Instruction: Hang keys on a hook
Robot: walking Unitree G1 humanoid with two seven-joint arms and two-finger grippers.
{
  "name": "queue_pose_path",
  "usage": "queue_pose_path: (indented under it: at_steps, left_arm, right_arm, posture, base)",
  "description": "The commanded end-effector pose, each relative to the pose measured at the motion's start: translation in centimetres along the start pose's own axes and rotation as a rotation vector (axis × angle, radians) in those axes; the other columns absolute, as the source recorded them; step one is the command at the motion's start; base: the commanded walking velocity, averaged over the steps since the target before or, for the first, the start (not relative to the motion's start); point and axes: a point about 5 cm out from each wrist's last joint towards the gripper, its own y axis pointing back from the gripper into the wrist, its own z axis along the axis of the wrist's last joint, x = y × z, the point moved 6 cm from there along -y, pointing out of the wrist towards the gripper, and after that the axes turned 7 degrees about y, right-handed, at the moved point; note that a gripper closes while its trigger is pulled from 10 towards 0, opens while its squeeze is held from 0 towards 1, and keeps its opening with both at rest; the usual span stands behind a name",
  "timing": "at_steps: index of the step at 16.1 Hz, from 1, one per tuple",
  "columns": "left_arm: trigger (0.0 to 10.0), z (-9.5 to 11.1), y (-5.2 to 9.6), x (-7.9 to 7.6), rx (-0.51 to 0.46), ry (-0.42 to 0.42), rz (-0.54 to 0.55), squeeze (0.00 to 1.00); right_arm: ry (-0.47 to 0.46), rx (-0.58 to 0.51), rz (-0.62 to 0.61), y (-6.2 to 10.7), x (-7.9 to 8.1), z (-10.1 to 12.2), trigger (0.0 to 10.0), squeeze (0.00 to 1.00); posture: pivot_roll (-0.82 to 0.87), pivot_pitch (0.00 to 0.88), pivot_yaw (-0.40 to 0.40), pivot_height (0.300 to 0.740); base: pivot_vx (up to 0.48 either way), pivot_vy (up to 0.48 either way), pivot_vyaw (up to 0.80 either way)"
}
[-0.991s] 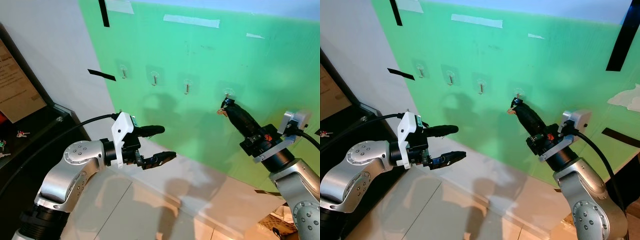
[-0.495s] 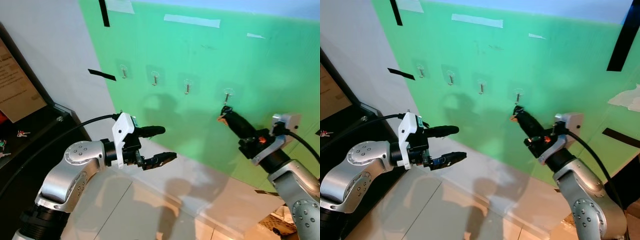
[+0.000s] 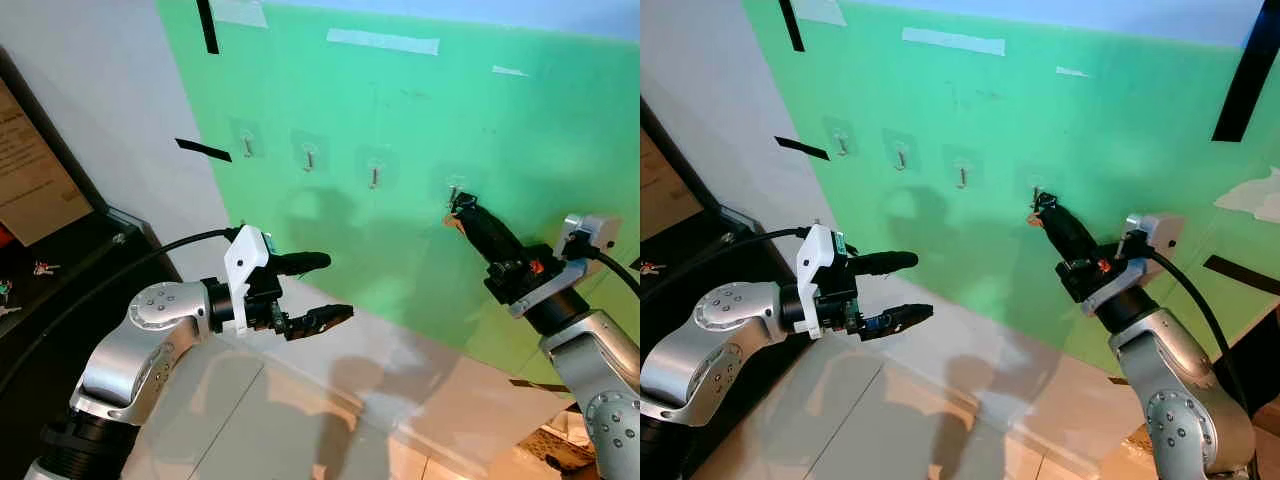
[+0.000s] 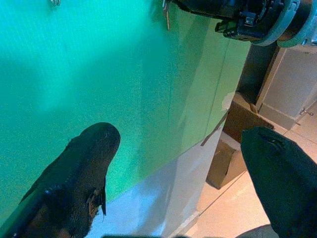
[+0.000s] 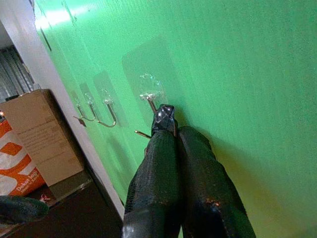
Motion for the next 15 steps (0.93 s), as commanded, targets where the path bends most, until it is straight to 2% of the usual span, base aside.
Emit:
queue_pose_path:
  at_steps: [1, 5, 10, 15]
  left_arm:
    - [10.0, 0.0, 0.1, -0.1, 0.013, -0.011, -0.006, 0.00]
    - [10.0, 0.0, 0.1, 0.0, 0.011, -0.011, -0.003, 0.00]
    - [10.0, 0.0, 0.1, -0.1, 0.011, -0.008, -0.002, 0.00]
    - [10.0, -0.1, 0.1, -0.1, 0.017, -0.006, -0.002, 0.00]
  right_arm:
    - [0.017, -0.015, 0.019, -0.4, 0.6, 0.7, 10.0, 0.00]
    - [0.072, 0.074, -0.032, -1.1, -0.3, -0.7, 10.0, 0.00]
    - [0.147, 0.191, -0.043, -0.8, -0.7, -2.5, 10.0, 0.00]
    - [0.171, 0.241, 0.024, 0.0, 0.3, -3.6, 10.0, 0.00]
  posture:
    - [-0.15, 0.000, 0.094, 0.740]
    - [-0.15, 0.000, 0.090, 0.740]
    - [-0.15, 0.000, 0.087, 0.740]
    - [-0.15, 0.000, 0.089, 0.740]
  base:
    - [0.000, 0.000, 0.00]
    - [0.000, 0.000, 0.00]
    - [0.000, 0.000, 0.00]
    - [0.000, 0.000, 0.00]
